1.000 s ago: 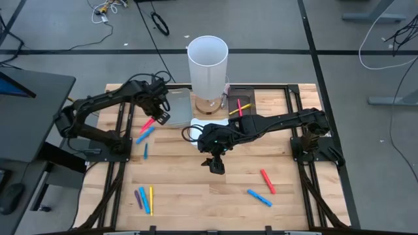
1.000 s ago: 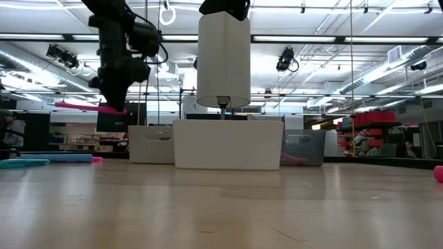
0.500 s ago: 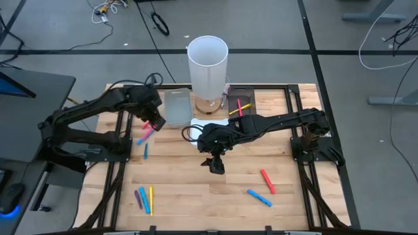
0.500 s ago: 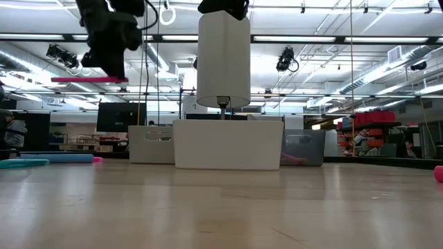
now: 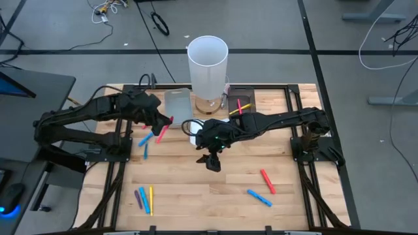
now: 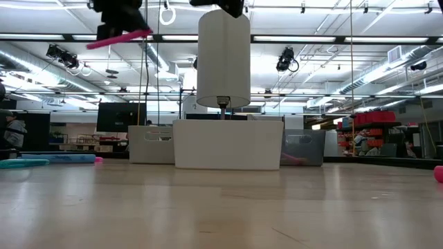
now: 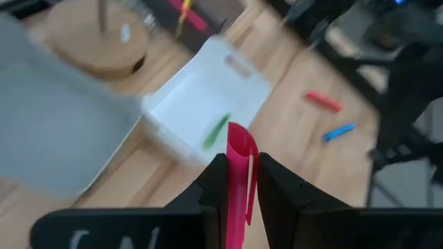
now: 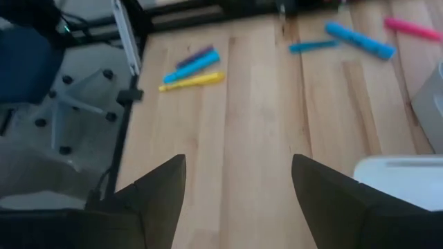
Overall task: Pick & Place Markers
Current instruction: Put the pink marker pen into the black bin
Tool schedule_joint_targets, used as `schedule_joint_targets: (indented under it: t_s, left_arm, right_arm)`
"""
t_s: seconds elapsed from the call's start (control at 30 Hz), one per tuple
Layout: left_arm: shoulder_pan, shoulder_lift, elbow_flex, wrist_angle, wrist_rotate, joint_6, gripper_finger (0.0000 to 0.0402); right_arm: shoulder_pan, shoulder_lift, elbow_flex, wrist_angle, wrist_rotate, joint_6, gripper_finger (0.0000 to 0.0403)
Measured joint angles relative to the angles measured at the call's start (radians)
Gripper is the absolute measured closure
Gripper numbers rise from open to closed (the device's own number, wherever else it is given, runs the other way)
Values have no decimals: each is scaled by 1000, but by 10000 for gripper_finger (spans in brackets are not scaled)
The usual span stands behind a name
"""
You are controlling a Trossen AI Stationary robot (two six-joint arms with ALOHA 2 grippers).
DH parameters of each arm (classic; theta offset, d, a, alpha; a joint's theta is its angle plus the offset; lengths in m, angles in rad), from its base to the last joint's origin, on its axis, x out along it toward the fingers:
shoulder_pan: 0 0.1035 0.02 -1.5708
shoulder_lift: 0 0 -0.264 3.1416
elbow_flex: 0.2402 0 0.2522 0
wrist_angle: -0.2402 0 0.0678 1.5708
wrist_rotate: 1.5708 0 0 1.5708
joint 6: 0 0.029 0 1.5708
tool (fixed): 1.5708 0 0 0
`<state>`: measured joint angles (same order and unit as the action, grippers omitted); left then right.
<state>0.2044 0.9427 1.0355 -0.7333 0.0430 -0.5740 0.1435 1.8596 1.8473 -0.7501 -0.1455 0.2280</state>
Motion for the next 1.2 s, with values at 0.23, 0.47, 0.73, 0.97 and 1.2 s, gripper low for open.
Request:
schedule_joint_targets:
  t_s: [0.23, 0.47, 0.73, 0.97, 1.2]
  left_arm:
    - [-72, -8, 0, 157, -23, -16, 341]
    - [-142, -8, 0, 404, -54, 65, 342]
    - [-211, -8, -1, 665, -96, 150, 342]
    - [-278, -8, -1, 839, -165, 244, 342]
    - [-337, 0, 0, 928, -238, 307, 342]
  right_arm:
    - [-12, -67, -1, 45, 57, 26, 140]
    - [-17, -150, 0, 72, 125, 39, 140]
    - [-17, -200, 0, 130, 163, 60, 140]
    - [-17, -200, 0, 294, 162, 48, 140]
    - [-17, -198, 0, 329, 224, 24, 140]
